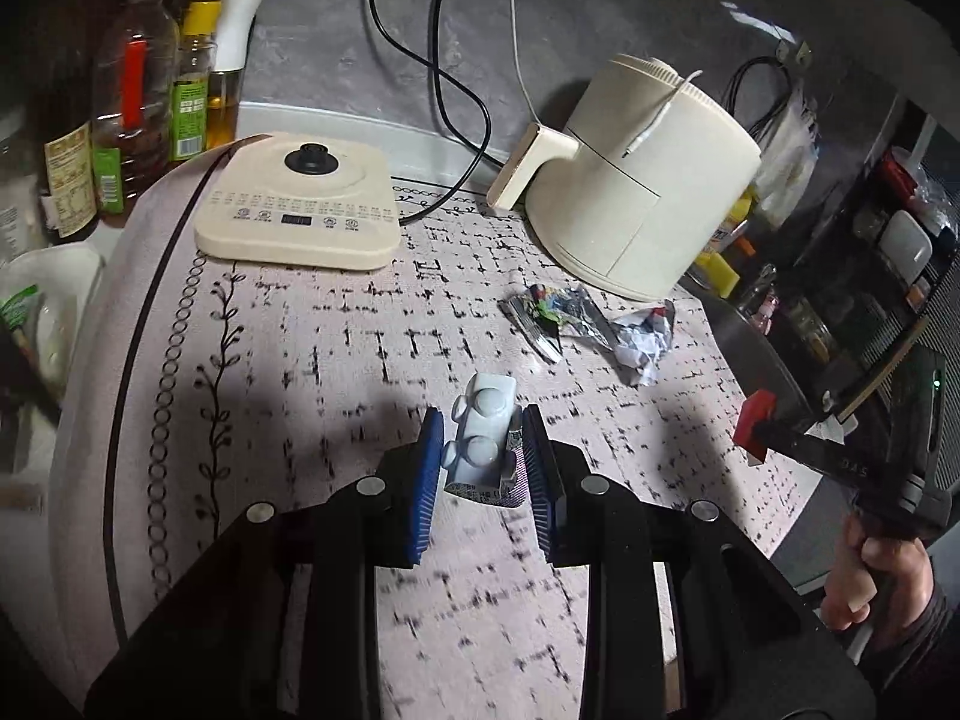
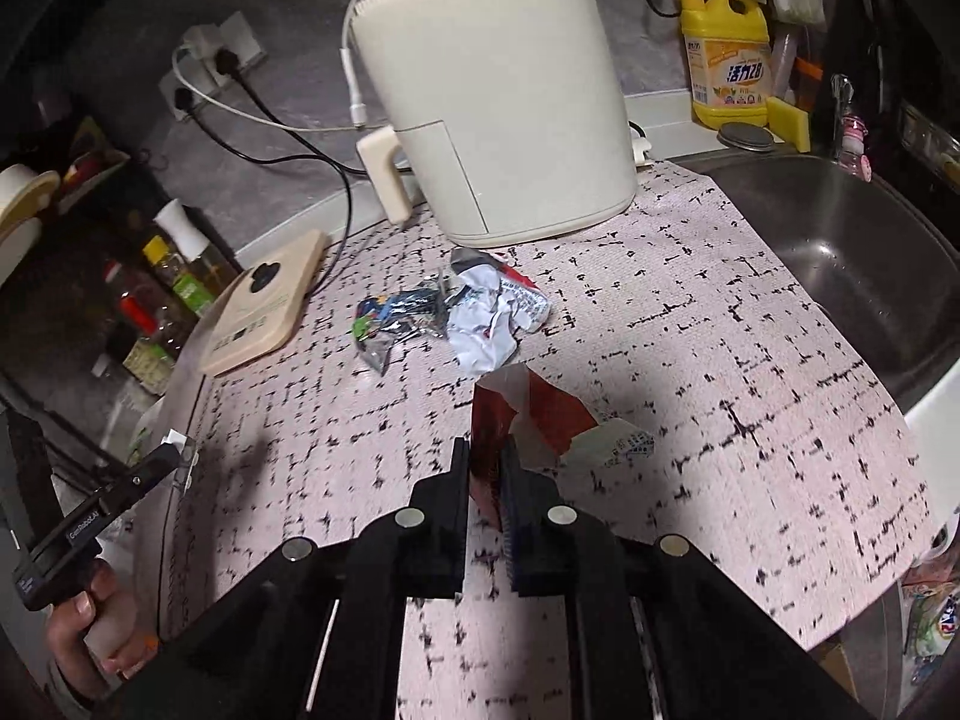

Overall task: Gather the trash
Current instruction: 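Grasp the red-white wrapper with the right tool while the left tool holds the white piece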

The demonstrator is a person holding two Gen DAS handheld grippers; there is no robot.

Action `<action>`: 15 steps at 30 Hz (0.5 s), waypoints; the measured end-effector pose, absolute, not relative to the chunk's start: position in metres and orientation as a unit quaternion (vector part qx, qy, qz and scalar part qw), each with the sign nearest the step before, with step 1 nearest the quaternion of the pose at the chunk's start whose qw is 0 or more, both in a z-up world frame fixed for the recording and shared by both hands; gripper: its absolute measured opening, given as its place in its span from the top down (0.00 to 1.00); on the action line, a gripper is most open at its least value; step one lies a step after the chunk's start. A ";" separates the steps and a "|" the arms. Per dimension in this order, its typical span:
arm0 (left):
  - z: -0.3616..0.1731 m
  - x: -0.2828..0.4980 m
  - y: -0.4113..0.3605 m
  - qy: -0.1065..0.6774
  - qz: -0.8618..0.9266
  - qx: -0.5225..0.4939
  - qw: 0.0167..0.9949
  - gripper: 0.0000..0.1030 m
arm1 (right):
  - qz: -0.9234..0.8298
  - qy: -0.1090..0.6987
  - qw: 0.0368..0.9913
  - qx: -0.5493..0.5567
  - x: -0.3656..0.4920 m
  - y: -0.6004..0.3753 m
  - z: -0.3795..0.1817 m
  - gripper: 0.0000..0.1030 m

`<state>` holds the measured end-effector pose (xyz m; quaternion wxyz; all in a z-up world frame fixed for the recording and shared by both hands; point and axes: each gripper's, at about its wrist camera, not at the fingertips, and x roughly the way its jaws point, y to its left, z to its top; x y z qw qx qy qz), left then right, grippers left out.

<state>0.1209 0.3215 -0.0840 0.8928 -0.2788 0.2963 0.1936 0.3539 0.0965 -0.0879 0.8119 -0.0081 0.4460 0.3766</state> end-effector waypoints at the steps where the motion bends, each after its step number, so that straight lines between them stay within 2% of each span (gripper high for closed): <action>1: -0.083 0.117 0.316 0.298 0.195 -0.279 0.892 0.74 | 0.380 0.445 0.811 -0.005 0.349 0.090 -0.086 0.90; 15: -0.067 0.099 0.193 0.324 0.161 -0.237 0.902 0.74 | 0.377 0.434 0.818 0.014 0.280 -0.045 -0.066 0.90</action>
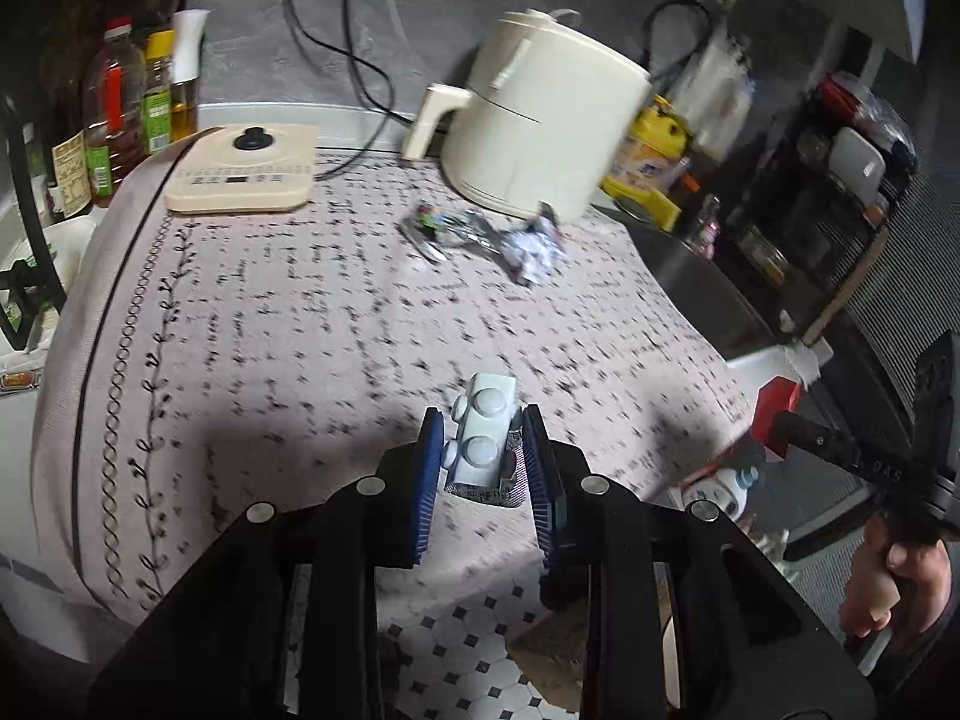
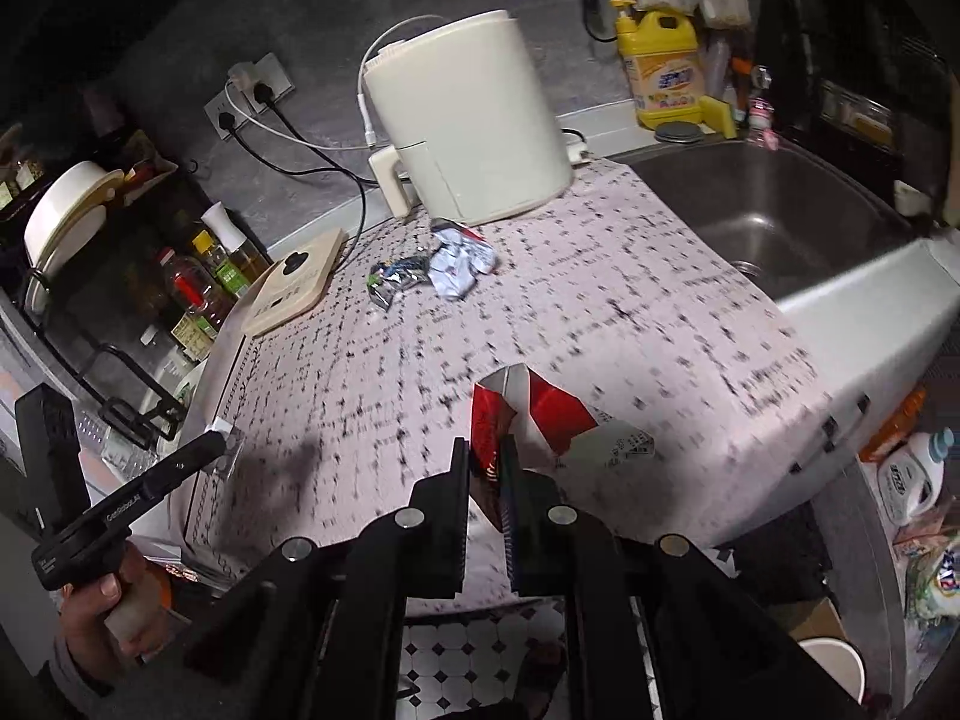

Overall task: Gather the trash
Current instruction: 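Carry the white piece and red-white wrapper in both tools over the bin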

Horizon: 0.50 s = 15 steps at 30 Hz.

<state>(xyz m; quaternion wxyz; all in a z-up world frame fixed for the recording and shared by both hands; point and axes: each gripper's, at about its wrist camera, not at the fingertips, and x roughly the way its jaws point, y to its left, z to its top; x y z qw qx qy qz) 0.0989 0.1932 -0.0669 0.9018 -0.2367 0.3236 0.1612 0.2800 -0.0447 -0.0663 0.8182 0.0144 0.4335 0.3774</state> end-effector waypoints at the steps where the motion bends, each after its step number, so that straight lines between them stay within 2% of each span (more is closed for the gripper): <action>1: -0.066 0.100 0.183 0.326 0.154 -0.233 0.903 0.74 | 0.373 0.434 0.820 0.016 0.277 -0.057 -0.067 0.90; 15: -0.077 0.124 0.055 0.362 0.051 -0.195 0.910 0.74 | 0.263 0.459 0.847 0.053 0.236 -0.221 -0.097 0.90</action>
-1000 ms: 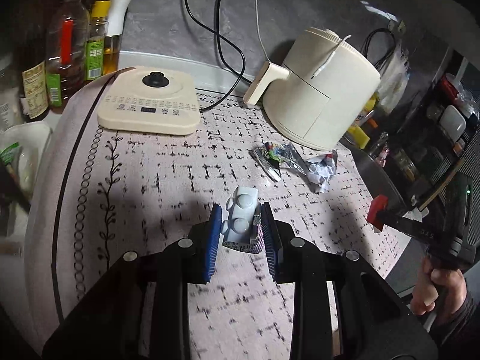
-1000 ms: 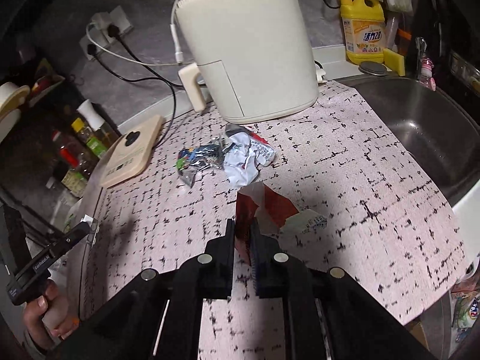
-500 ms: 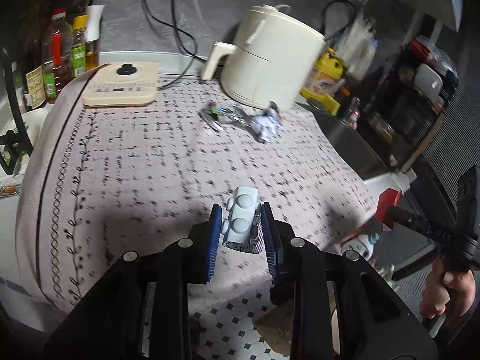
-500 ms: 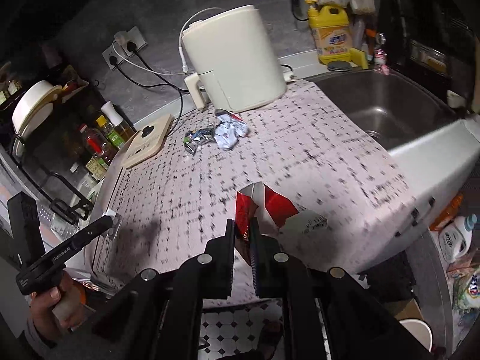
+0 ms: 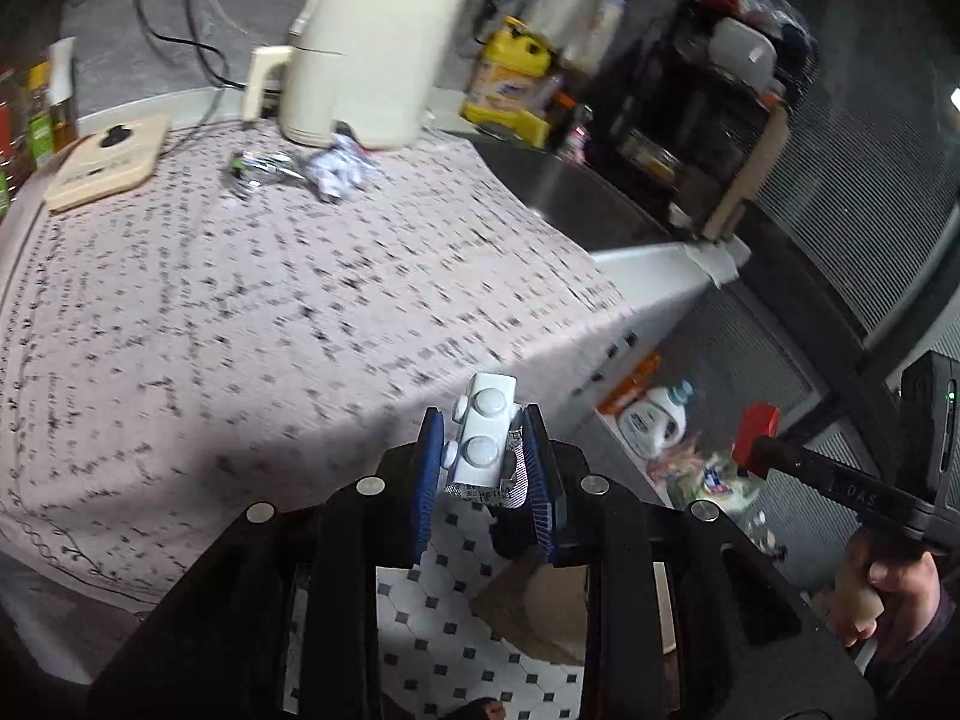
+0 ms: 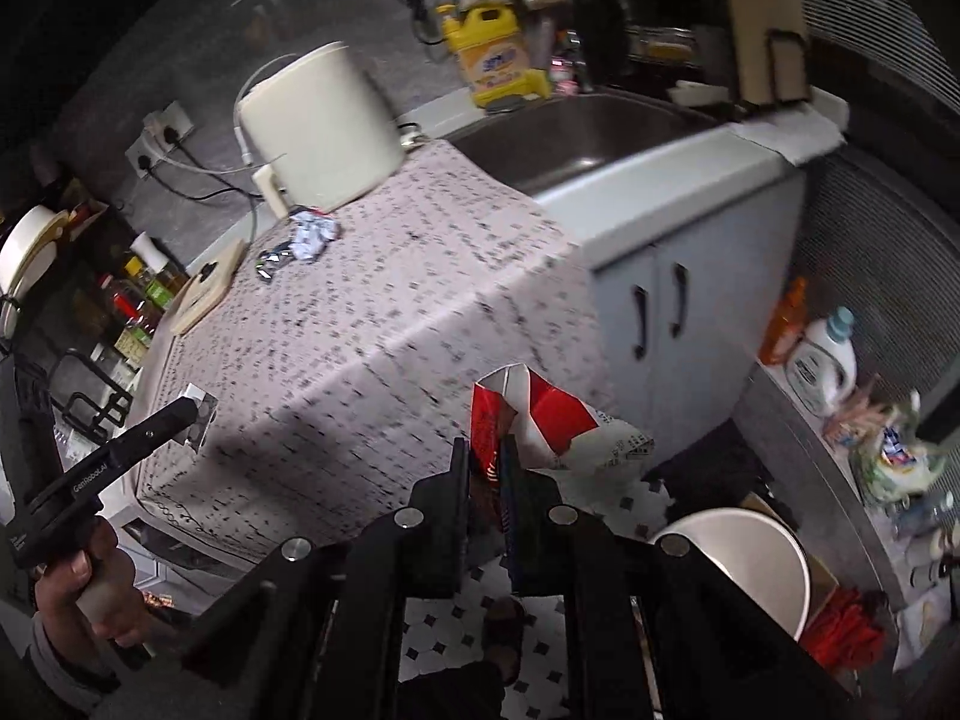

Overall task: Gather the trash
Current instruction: 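Carry the white piece and red-white wrapper in both tools over the bin, then open both tools to drop the white piece and wrapper into the bin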

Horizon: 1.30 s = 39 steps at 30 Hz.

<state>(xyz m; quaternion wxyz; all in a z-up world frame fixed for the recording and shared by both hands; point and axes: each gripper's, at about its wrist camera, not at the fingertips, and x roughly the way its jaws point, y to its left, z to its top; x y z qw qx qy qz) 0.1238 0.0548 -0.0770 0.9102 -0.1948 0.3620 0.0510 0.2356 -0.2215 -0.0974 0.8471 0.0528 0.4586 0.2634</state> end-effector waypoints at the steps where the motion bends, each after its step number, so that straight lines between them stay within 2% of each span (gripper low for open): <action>1: -0.079 0.127 0.046 0.366 0.042 -0.190 0.910 0.74 | 0.256 0.460 0.848 0.056 0.233 -0.230 -0.099 0.90; 9: -0.093 0.147 -0.033 0.397 -0.037 -0.161 0.903 0.74 | 0.185 0.478 0.854 0.091 0.205 -0.308 -0.126 0.89; 12: -0.099 0.153 -0.057 0.410 -0.060 -0.150 0.898 0.74 | 0.176 0.485 0.850 0.104 0.198 -0.331 -0.137 0.85; 13: -0.100 0.155 -0.065 0.413 -0.067 -0.146 0.896 0.74 | 0.175 0.486 0.849 0.113 0.196 -0.339 -0.141 0.79; 14: -0.102 0.157 -0.072 0.416 -0.075 -0.142 0.895 0.74 | 0.174 0.487 0.847 0.125 0.195 -0.348 -0.146 0.64; 16: -0.105 0.162 -0.088 0.423 -0.090 -0.132 0.892 0.74 | 0.163 0.486 0.847 0.142 0.194 -0.364 -0.153 0.47; 25: -0.112 0.180 -0.141 0.438 -0.137 -0.107 0.882 0.74 | 0.107 0.484 0.849 0.183 0.176 -0.424 -0.159 0.47; 39: -0.127 0.215 -0.220 0.462 -0.237 -0.082 0.851 0.73 | 0.033 0.458 0.865 0.200 0.148 -0.481 -0.133 0.47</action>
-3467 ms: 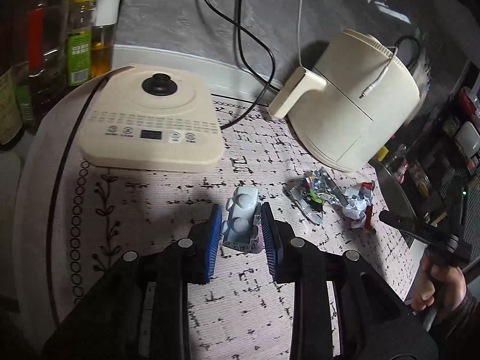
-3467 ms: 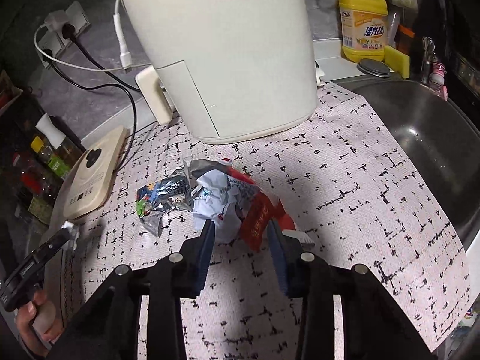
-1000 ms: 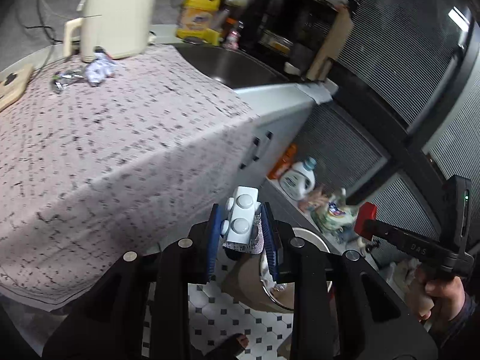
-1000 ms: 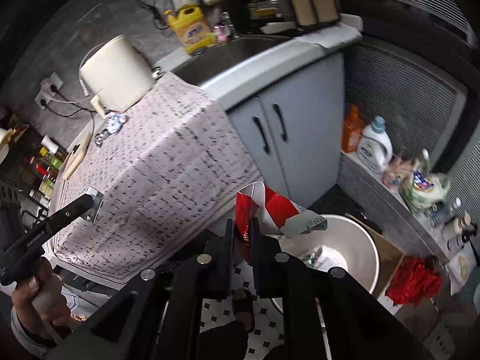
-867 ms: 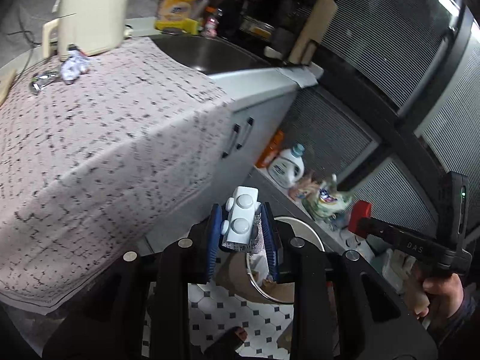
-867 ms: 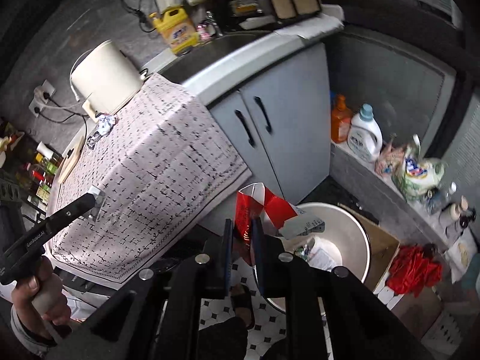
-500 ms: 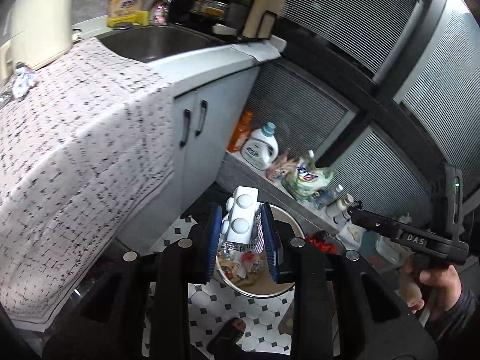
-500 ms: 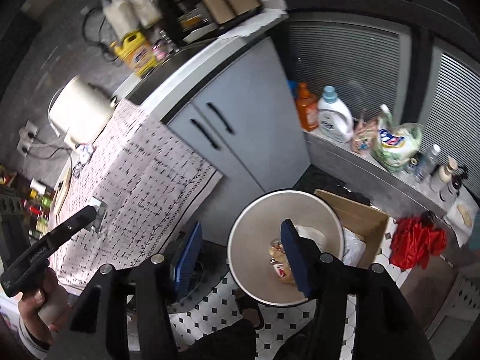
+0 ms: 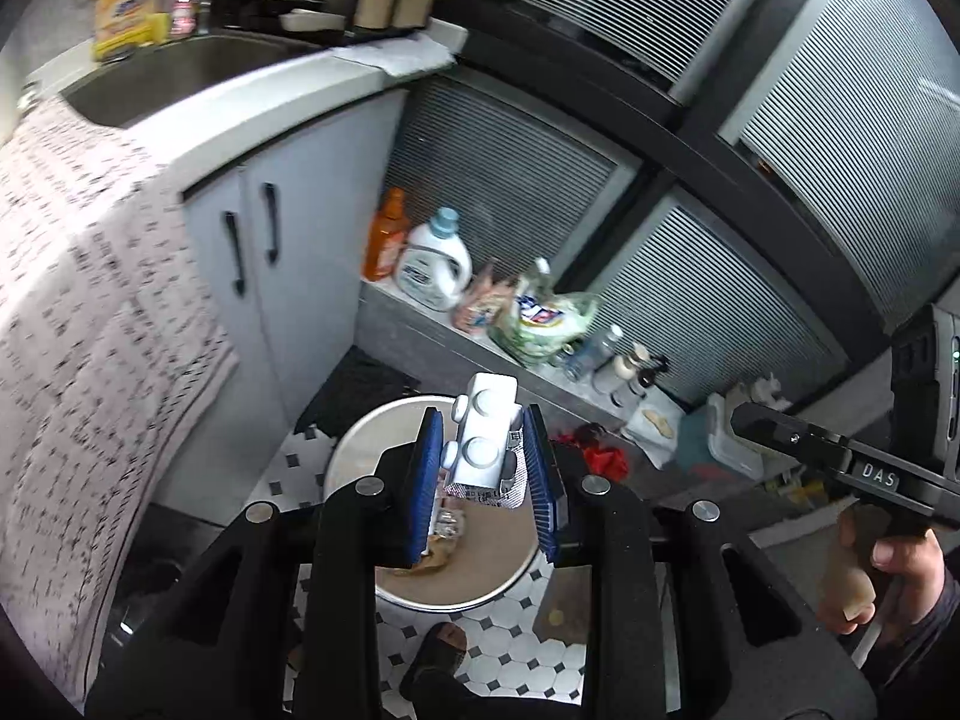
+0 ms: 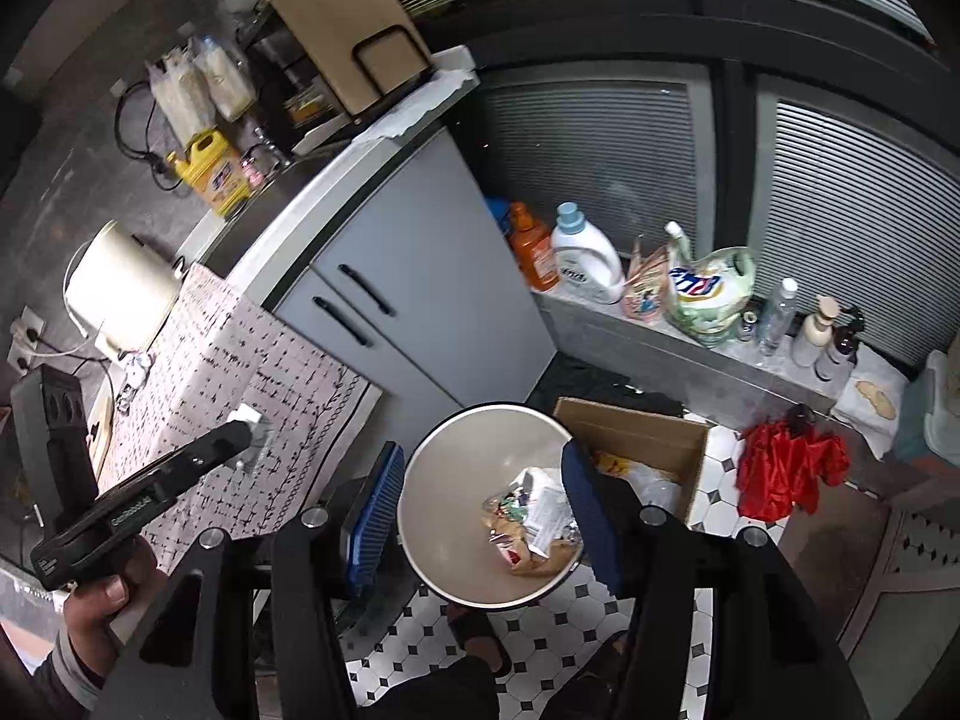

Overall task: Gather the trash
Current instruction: 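Open both tools to drop the white piece and wrapper into the bin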

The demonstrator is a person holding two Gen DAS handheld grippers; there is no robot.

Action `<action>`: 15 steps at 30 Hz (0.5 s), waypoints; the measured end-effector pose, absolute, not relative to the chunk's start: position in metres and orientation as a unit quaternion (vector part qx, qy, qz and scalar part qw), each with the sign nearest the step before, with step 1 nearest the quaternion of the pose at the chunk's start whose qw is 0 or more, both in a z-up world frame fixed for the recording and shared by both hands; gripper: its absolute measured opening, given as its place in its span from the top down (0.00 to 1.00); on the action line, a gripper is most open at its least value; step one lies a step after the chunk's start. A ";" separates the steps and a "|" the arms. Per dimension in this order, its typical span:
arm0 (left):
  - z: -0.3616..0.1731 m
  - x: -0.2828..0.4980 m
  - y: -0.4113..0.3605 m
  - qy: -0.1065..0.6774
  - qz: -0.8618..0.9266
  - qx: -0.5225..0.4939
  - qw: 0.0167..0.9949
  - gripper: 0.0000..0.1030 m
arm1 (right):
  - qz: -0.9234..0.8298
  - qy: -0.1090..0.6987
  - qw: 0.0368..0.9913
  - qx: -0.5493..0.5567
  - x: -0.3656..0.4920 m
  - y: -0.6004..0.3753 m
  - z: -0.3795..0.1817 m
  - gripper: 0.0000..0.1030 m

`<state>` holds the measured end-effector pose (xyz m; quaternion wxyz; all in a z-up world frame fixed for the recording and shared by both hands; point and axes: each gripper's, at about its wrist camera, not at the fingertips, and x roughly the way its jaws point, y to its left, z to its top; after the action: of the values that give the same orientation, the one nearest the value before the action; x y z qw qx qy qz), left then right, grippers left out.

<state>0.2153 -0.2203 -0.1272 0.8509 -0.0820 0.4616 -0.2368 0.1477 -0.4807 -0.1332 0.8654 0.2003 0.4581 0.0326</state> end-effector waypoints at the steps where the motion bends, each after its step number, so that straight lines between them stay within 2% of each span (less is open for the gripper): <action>1: -0.128 0.217 -0.224 0.463 -0.242 -0.081 0.849 0.72 | 0.028 0.457 0.866 0.201 0.146 -0.483 -0.132 0.47; 2: -0.128 0.219 -0.227 0.463 -0.247 -0.082 0.847 0.71 | 0.025 0.456 0.866 0.202 0.145 -0.486 -0.131 0.47; 4: -0.126 0.222 -0.231 0.462 -0.261 -0.092 0.843 0.53 | 0.017 0.454 0.867 0.205 0.143 -0.490 -0.130 0.47; 7: -0.119 0.224 -0.228 0.450 -0.264 -0.089 0.848 0.38 | 0.014 0.453 0.867 0.208 0.143 -0.491 -0.129 0.47; 11: -0.111 0.227 -0.212 0.443 -0.250 -0.091 0.856 0.38 | 0.020 0.453 0.866 0.210 0.149 -0.482 -0.130 0.47; 15: -0.102 0.227 -0.181 0.431 -0.221 -0.099 0.869 0.31 | 0.040 0.450 0.868 0.204 0.163 -0.462 -0.126 0.46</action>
<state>0.2271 -0.1810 -0.1021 0.8691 -0.0995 0.4313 -0.2208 0.1628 -0.4620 -0.1260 0.8683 0.2042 0.4503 0.0396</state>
